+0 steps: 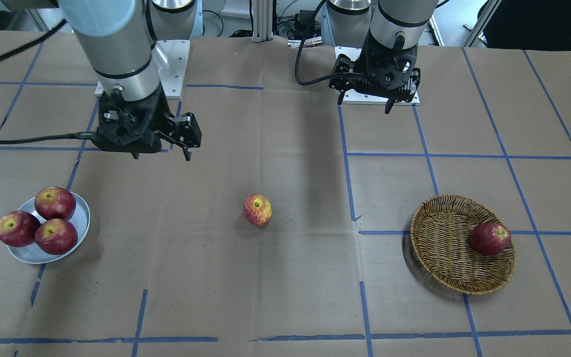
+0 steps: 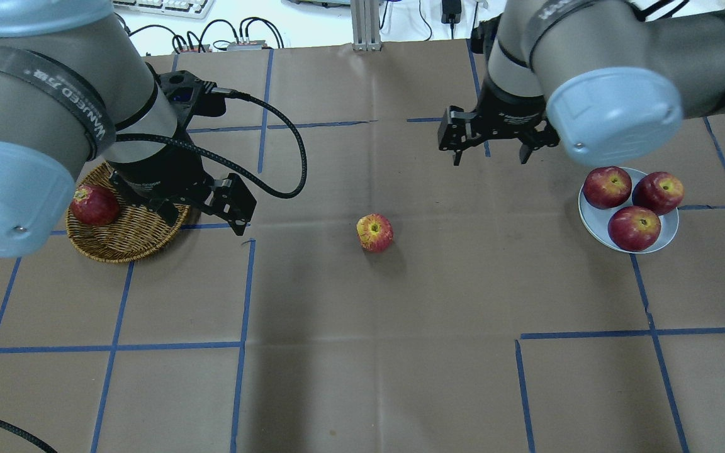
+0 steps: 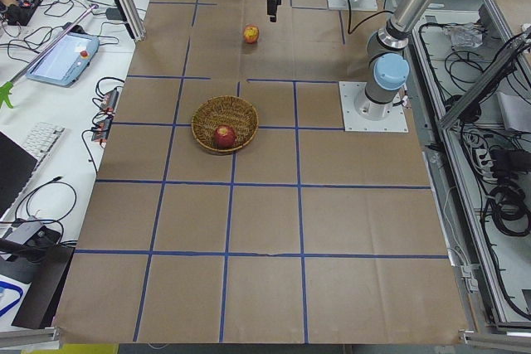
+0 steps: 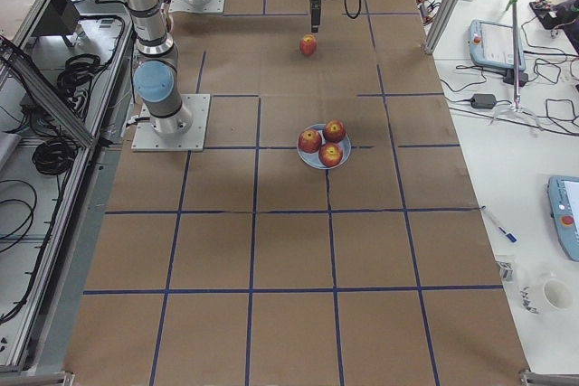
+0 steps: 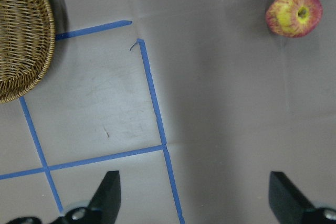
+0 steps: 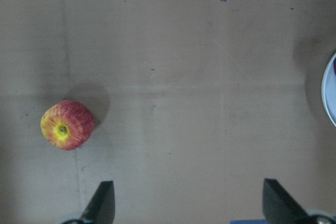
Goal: Transfer apple from basket to plate
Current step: 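Withdraw the left gripper toward the basket while the right gripper reaches toward the apple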
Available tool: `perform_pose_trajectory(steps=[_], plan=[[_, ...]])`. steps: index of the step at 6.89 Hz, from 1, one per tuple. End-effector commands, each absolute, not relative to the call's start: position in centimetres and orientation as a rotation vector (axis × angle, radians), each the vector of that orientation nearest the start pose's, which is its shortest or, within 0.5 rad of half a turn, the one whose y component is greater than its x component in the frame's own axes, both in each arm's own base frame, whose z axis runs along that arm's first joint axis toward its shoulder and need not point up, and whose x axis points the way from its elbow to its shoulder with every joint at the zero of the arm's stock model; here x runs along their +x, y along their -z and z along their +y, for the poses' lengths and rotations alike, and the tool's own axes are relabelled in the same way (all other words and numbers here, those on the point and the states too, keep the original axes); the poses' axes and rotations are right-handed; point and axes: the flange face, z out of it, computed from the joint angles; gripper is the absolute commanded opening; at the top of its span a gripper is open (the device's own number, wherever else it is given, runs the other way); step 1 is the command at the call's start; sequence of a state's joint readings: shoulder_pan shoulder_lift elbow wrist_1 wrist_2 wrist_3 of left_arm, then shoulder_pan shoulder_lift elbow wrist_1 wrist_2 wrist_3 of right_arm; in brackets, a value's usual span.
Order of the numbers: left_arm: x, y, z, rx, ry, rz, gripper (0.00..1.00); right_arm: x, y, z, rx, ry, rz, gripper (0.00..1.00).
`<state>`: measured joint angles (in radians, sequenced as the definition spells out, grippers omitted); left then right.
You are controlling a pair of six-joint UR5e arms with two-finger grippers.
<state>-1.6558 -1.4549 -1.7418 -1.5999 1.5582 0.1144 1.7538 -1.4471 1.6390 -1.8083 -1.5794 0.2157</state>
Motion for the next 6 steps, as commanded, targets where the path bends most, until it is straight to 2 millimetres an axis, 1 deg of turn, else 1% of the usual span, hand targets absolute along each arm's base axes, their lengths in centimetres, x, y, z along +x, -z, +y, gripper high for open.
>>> perform_pose_trajectory(steps=[1,2,3,4,6], plan=[[-16.8,-44.4,-41.6,0.313,-0.166,3.130,0.99,30.1,-35.6,-51.9,0.094,0.107,3.126,1.00],[-16.7,-44.4,-41.6,0.310,-0.164,3.129,0.99,32.4,-32.3,-52.5,0.087,0.105,3.126,1.00],[-16.7,-44.4,-41.6,0.308,-0.162,3.129,0.99,34.7,-29.3,-52.7,0.097,0.114,3.122,1.00],[-16.7,-44.1,-42.0,0.303,-0.164,3.131,0.99,36.0,-26.8,-53.0,0.071,0.122,3.123,1.00],[-16.9,-44.5,-43.2,0.306,-0.032,3.135,0.99,36.6,-22.5,-53.3,0.051,0.070,3.138,1.00]])
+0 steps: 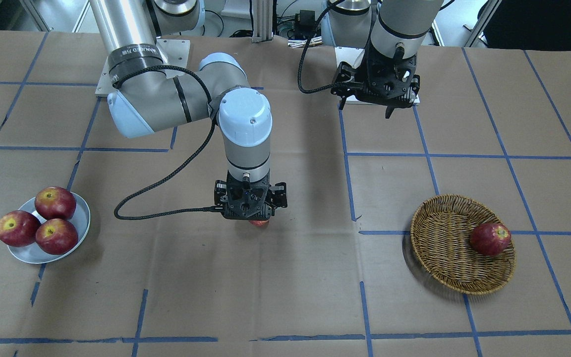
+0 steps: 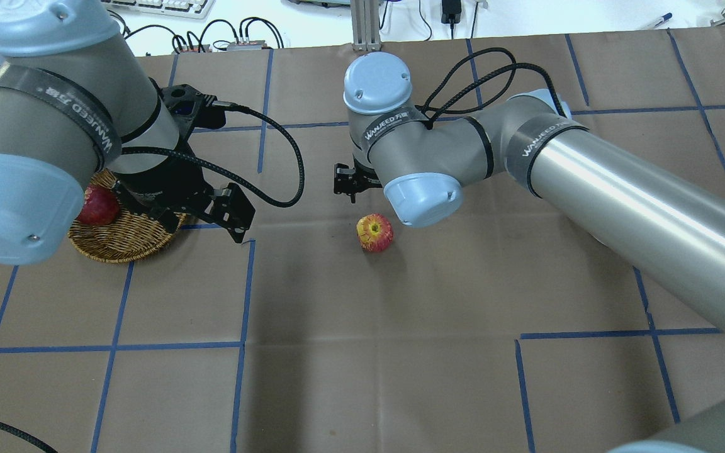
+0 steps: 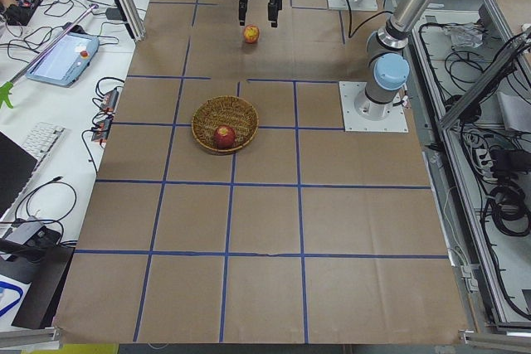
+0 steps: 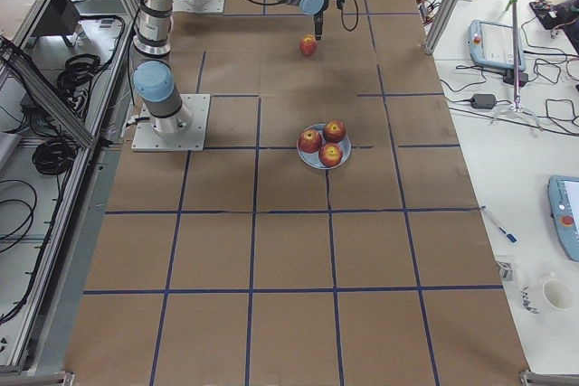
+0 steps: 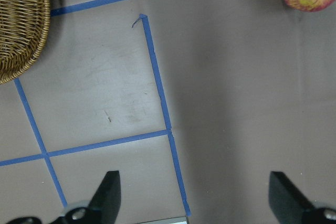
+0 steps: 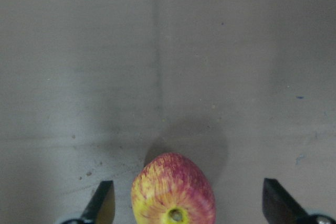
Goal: Transfer apple from basket to plate
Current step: 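Close the right gripper on the yellow-red apple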
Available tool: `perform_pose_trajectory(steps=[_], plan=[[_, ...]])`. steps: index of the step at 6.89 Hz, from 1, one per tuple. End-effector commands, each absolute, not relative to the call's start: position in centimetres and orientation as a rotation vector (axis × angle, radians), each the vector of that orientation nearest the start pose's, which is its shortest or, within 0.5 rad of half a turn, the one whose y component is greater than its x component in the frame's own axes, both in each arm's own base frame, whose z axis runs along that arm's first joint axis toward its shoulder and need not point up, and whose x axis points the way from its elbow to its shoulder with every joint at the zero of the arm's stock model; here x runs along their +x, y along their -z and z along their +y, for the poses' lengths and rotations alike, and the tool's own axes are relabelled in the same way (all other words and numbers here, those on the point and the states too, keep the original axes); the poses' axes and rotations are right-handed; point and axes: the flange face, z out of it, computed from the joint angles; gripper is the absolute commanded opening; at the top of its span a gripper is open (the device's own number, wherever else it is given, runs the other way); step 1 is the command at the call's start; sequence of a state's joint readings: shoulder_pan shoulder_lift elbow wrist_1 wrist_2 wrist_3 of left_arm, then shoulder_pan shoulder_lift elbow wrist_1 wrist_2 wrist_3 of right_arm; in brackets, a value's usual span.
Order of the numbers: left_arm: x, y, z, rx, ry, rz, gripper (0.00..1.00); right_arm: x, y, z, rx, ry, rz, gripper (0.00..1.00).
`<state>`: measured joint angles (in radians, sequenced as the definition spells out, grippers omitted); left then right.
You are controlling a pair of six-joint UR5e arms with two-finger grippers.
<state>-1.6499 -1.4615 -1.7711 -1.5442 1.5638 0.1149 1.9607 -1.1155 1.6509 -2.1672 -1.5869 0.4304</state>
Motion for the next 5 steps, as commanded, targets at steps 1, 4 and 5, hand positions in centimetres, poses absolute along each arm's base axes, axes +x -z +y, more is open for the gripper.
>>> perform_pose_trajectory(steps=[1,4,5], plan=[[-16.9,-44.5,-43.2,0.306,-0.034,3.135,0.99,36.5,-21.4,-52.8,0.049,0.061,3.140,1.00],[-16.8,-44.4,-43.1,0.304,-0.053,3.135,0.99,35.7,-18.2,-50.4,0.039,0.059,3.128,1.00],[-16.8,-44.4,-43.1,0.301,-0.051,3.135,0.99,35.8,-18.2,-50.3,0.042,0.047,3.111,1.00]])
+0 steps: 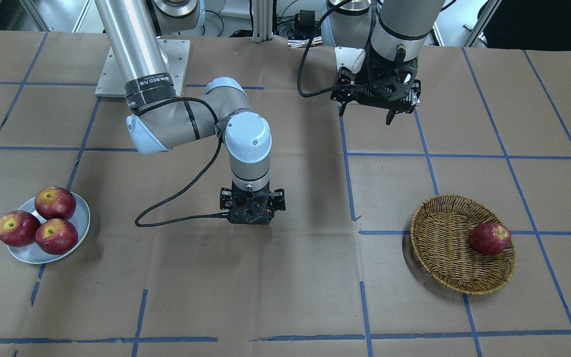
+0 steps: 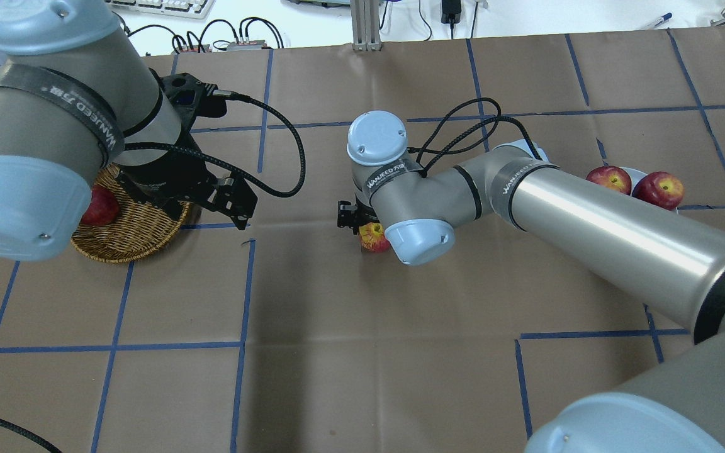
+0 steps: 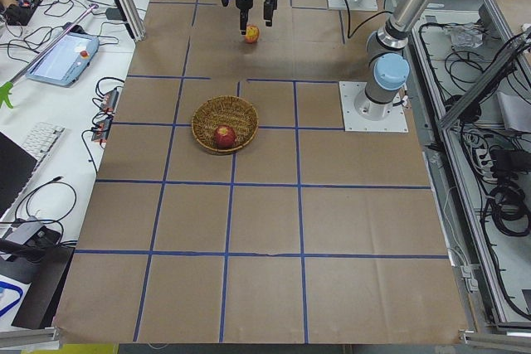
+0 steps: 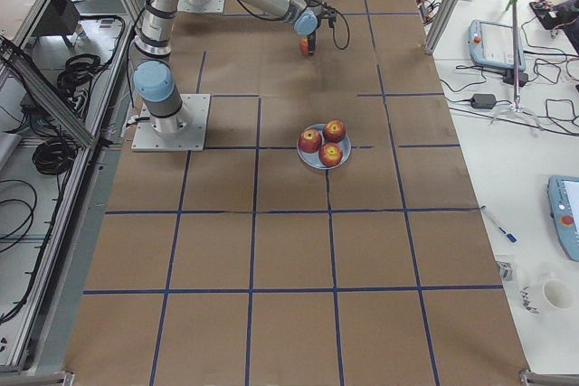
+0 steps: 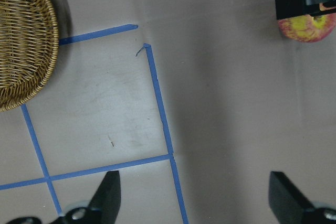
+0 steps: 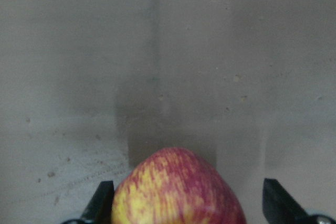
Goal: Transfer apple from basket to plate
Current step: 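Close the right gripper on the yellow-red apple, then lift the apple with the right gripper and carry it over the white plate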
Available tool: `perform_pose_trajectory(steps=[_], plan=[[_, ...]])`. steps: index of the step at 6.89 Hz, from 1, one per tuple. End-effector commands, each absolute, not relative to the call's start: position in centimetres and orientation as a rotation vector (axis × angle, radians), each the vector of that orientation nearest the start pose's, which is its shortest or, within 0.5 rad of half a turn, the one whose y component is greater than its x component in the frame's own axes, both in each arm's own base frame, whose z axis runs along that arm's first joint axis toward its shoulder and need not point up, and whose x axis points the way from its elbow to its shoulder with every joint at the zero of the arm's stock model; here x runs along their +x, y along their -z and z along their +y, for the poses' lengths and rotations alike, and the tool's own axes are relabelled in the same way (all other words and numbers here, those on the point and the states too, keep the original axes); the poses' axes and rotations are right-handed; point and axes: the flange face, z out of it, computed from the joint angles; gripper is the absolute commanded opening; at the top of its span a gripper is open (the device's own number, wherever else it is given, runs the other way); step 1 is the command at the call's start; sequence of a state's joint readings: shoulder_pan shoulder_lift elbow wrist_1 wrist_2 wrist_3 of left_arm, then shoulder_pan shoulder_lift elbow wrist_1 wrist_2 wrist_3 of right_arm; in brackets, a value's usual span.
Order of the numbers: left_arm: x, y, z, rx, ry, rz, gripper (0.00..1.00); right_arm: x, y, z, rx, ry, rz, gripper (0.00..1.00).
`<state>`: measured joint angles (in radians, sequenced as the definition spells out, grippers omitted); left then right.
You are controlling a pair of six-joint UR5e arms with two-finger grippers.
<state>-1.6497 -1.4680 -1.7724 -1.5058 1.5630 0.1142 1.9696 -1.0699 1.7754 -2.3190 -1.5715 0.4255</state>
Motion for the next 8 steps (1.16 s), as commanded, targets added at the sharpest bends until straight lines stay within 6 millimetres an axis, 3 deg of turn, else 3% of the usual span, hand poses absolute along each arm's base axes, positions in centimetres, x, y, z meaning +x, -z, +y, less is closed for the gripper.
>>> perform_pose_trajectory(steps=[1,3,4,5,7,8], plan=[[-16.9,-44.4,-43.1,0.299,-0.050,3.138,0.99,35.8,-18.0,-50.3,0.040,0.042,3.111,0.98],[-16.8,-44.4,-43.1,0.299,-0.046,3.135,0.99,35.9,-18.1,-50.3,0.042,0.044,3.110,0.72],[-16.8,-44.4,-43.1,0.299,-0.046,3.135,0.99,35.8,-19.0,-50.5,0.047,0.067,3.105,0.66],[-16.8,-44.5,-43.1,0.297,-0.041,3.135,0.99,35.7,-19.9,-50.8,0.054,0.091,3.098,0.66],[-16.8,-44.5,-43.1,0.299,-0.041,3.135,0.99,33.7,-25.2,-51.5,0.087,0.138,3.092,0.66],[-16.8,-44.4,-43.2,0.299,-0.041,3.135,0.99,30.4,-28.2,-52.2,0.154,0.138,3.097,0.66]])
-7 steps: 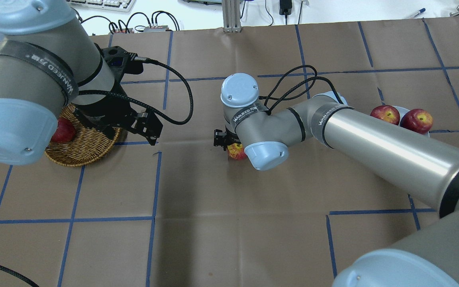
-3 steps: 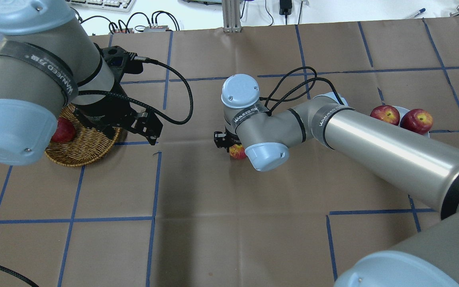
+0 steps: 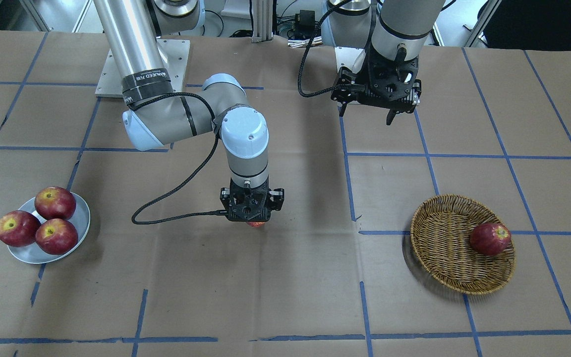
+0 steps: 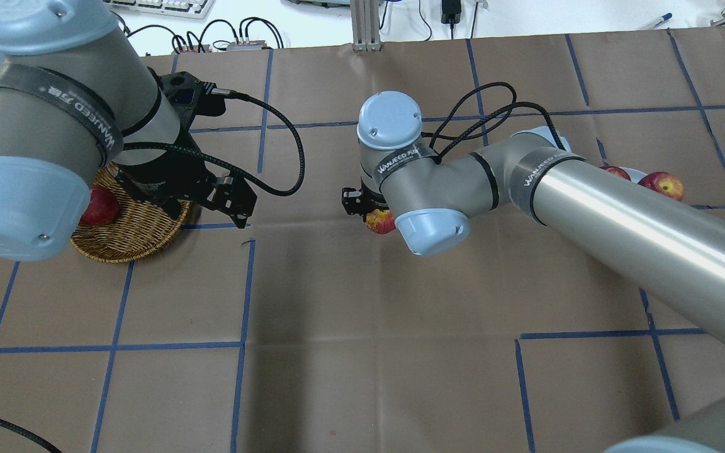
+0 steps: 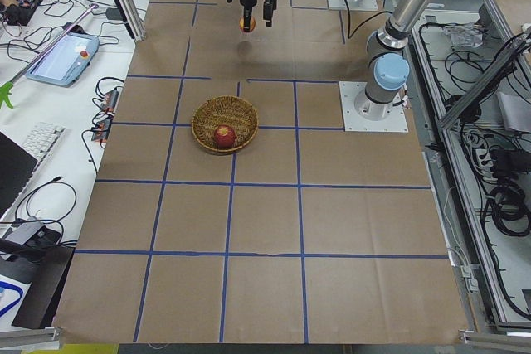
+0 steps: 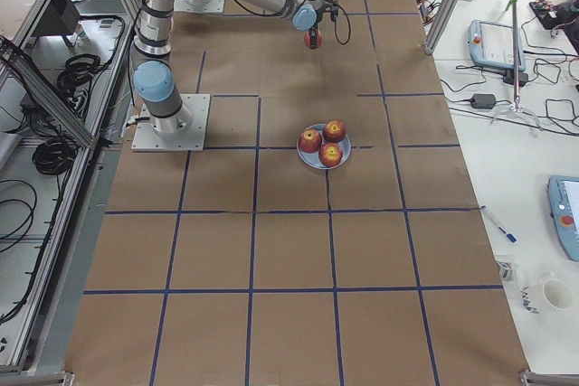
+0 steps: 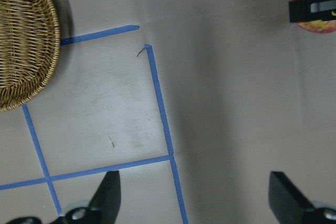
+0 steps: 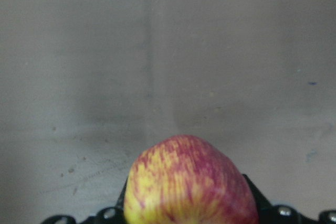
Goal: Transfer apple from basket to plate
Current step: 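Lift the apple with the right gripper and carry it over the white plate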
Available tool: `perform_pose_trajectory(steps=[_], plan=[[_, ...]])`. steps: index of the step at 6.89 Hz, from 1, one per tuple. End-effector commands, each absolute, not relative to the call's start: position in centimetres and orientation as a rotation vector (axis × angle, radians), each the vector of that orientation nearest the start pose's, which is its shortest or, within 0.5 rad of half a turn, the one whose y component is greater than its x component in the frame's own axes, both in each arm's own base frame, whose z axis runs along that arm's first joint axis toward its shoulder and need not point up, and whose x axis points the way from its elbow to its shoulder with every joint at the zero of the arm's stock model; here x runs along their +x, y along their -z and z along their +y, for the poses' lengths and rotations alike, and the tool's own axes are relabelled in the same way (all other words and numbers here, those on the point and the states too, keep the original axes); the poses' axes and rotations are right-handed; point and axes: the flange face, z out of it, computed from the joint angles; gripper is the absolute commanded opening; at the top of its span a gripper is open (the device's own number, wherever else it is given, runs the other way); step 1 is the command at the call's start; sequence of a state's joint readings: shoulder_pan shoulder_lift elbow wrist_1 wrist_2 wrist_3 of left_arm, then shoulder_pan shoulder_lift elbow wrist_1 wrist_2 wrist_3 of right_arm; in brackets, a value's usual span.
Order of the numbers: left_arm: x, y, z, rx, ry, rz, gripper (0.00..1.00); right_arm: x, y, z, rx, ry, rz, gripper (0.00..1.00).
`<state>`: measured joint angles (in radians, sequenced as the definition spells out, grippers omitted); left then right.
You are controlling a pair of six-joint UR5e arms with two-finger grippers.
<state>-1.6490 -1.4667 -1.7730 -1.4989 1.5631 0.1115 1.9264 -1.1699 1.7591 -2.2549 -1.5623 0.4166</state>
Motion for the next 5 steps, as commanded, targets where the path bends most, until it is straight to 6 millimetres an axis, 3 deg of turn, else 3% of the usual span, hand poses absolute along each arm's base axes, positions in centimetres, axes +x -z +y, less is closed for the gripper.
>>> perform_pose_trajectory(steps=[1,3,5], plan=[[-16.8,-44.3,-43.2,0.299,-0.041,3.135,0.99,25.2,-30.7,-53.3,0.118,0.132,3.120,0.66],[-16.8,-44.4,-43.2,0.299,-0.036,3.135,0.99,13.1,-34.2,-54.8,0.013,0.078,3.153,0.66],[-16.8,-44.5,-43.2,0.299,-0.034,3.135,0.99,1.3,-35.3,-55.7,-0.198,0.063,3.200,0.66]])
